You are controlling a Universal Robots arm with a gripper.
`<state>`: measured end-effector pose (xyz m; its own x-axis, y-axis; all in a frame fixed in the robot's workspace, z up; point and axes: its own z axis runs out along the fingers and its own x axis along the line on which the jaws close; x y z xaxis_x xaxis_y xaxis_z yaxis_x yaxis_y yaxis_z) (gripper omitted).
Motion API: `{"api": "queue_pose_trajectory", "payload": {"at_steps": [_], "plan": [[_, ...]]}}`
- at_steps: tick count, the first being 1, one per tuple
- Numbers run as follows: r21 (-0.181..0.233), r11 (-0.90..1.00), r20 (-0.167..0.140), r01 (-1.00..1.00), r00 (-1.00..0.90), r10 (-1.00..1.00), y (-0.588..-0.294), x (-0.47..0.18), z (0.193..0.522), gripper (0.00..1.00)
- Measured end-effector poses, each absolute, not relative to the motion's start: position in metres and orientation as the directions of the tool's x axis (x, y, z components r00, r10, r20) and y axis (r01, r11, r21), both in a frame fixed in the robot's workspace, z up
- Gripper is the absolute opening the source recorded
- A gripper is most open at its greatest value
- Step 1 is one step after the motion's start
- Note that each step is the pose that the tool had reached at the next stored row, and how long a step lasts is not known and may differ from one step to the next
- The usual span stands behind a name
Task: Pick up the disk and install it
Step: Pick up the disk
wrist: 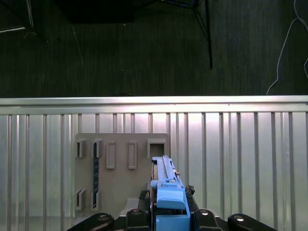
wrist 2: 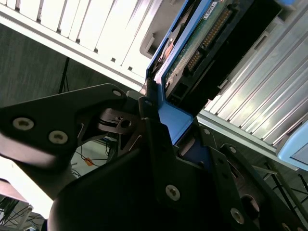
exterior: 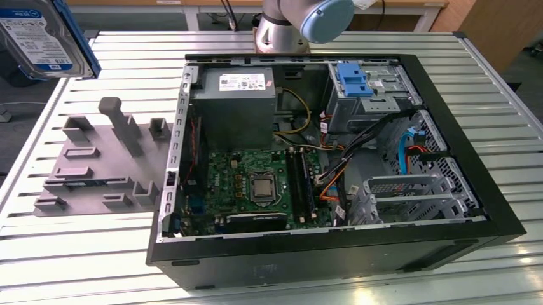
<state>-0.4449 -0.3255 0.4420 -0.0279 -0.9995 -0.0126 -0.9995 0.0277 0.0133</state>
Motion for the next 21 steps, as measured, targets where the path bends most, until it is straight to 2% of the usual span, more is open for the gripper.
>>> {"api": "queue_pose_trajectory", "payload": {"at_steps": [21], "plan": [[0.013,0.028,-0.012,-1.000,-0.028,-1.000,-0.3255,-0.4449,0.4516,0.36]]}}
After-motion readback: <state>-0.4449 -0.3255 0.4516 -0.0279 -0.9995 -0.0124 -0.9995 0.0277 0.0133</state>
